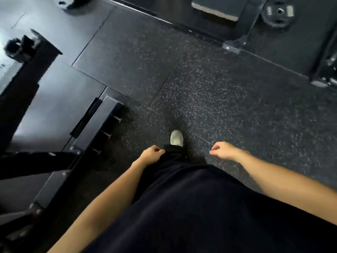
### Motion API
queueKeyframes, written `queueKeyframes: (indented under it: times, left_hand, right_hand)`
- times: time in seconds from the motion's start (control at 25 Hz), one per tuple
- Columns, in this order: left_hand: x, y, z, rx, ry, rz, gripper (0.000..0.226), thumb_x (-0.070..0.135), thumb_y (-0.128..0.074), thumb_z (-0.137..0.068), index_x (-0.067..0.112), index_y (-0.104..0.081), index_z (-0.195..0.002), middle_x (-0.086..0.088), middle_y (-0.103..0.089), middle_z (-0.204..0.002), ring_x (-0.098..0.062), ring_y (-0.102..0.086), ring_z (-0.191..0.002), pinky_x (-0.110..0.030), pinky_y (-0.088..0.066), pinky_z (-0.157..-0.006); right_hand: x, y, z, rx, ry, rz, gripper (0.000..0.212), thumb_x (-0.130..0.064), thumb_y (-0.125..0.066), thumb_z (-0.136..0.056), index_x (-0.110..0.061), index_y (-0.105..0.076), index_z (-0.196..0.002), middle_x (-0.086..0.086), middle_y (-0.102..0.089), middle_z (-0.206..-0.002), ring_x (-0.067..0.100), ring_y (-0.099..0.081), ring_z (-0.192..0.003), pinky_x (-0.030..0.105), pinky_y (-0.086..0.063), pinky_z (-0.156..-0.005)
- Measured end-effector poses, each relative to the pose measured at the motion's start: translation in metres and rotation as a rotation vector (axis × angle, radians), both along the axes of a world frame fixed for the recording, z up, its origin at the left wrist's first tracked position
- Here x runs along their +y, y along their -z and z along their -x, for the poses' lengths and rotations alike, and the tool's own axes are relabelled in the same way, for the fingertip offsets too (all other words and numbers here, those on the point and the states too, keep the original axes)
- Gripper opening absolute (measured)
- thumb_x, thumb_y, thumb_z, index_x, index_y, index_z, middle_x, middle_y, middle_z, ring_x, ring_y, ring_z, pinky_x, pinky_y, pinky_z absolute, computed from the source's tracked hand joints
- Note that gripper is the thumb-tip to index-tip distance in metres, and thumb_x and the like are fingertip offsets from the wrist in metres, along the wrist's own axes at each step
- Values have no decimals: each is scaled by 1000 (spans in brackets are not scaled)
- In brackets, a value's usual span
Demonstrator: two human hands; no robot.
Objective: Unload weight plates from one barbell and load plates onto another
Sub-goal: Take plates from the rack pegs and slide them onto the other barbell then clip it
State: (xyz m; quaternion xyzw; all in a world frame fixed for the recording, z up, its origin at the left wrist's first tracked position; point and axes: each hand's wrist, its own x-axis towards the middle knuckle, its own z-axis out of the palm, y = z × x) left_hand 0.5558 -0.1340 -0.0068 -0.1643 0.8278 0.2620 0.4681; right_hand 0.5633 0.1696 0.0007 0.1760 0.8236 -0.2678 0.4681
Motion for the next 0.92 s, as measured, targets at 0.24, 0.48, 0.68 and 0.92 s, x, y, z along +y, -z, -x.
queueKeyframes:
  times: [0.24,0.48,0.68,0.92]
  left_hand:
    - [-44,24,142,-34,-95,-8,47,46,-49,-94,16,-60,-128,-7,-56,-138,-27,-51,-126,-31,-39,-104]
    - [-122,-9,315,91,-146,7,40,41,-55,-95,13,-60,-123,-10,-62,-127,-26,-58,-116,-29,-46,-92]
    - [-167,-1,405,-13,-223,-13,47,44,-54,-95,11,-58,-128,-10,-60,-130,-27,-58,-117,-28,-48,-87]
    - [-245,19,542,-146,-272,-49,44,45,-54,-94,11,-63,-121,-9,-63,-126,-24,-60,-112,-27,-46,-87]
  right_hand:
    - [-41,18,190,-61,-304,-42,26,-36,-64,-87,-18,-65,-106,2,-66,-111,20,-60,-102,31,-46,-91]
    - [-120,-5,410,122,-361,-32,9,-34,-66,-85,-26,-61,-86,4,-68,-106,21,-59,-97,32,-46,-86]
    - [-206,2,531,81,-528,-6,21,-36,-64,-85,-24,-65,-102,2,-66,-107,22,-60,-103,34,-48,-91]
    - [-302,28,707,-24,-688,-25,25,-38,-62,-87,-22,-65,-106,2,-64,-116,20,-58,-108,32,-45,-93]
